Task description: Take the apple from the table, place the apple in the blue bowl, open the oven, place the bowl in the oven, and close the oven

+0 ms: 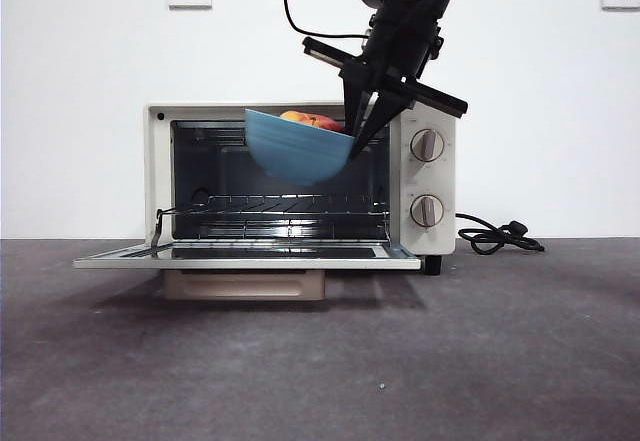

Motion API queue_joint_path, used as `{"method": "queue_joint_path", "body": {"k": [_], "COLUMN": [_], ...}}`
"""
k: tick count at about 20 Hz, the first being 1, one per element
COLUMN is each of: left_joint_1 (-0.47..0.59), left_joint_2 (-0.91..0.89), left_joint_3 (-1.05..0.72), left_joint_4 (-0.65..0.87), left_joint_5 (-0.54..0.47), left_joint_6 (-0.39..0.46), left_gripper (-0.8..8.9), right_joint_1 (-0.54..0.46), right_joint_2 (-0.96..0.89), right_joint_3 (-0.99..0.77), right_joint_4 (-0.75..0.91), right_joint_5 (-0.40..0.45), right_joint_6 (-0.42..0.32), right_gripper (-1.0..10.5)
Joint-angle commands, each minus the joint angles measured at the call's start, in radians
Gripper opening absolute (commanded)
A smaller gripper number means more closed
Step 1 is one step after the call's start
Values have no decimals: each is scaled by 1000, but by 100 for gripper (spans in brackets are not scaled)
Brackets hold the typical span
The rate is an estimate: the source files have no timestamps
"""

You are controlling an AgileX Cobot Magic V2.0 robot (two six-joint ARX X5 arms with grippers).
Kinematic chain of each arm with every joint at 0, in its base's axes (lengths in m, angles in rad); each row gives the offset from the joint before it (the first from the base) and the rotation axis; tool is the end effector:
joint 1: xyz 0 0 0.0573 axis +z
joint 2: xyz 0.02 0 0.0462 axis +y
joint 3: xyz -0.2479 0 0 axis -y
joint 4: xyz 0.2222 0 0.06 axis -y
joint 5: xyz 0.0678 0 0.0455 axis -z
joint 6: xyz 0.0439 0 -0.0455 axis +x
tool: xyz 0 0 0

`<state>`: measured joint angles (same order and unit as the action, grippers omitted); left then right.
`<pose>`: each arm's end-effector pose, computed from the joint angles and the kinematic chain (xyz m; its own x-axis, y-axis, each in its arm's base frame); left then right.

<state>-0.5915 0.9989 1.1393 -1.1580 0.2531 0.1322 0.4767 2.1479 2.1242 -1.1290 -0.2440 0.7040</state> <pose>0.1229 -0.0958 0.3086 0.2826 -0.4915 -0.8237 0.7365 0.6614 -0.1419 0.3715 0.2038 0.2651 0.2392 0.3954 -0.8868 0.1197 0.8943 0.4311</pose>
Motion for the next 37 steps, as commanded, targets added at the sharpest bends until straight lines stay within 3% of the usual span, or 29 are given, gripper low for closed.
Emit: {"method": "queue_joint_path", "body": {"k": [1, 6, 14, 22, 31, 37], "left_joint_1": [2, 2, 2, 2, 2, 2], "left_joint_2": [-5, -5, -5, -6, -18, -26], "left_joint_3": [-6, -5, -5, -5, -5, -5], "left_joint_4": [-2, -2, 0, -2, -5, -4], "left_joint_5": [1, 1, 16, 16, 16, 16], "left_joint_6": [29, 33, 28, 20, 8, 9], "left_gripper": [-5, -5, -5, -5, -5, -5], "right_joint_1": [1, 0, -1, -1, 2, 2], "right_joint_2": [23, 28, 28, 30, 64, 72], "right_joint_3": [7, 7, 5, 4, 4, 4], "right_joint_4": [12, 41, 33, 47, 44, 49], "right_joint_5": [27, 79, 170, 212, 168, 189], "right_joint_6": [105, 243, 334, 351, 333, 319], "right_gripper": [-12, -12, -12, -12, 7, 12]}}
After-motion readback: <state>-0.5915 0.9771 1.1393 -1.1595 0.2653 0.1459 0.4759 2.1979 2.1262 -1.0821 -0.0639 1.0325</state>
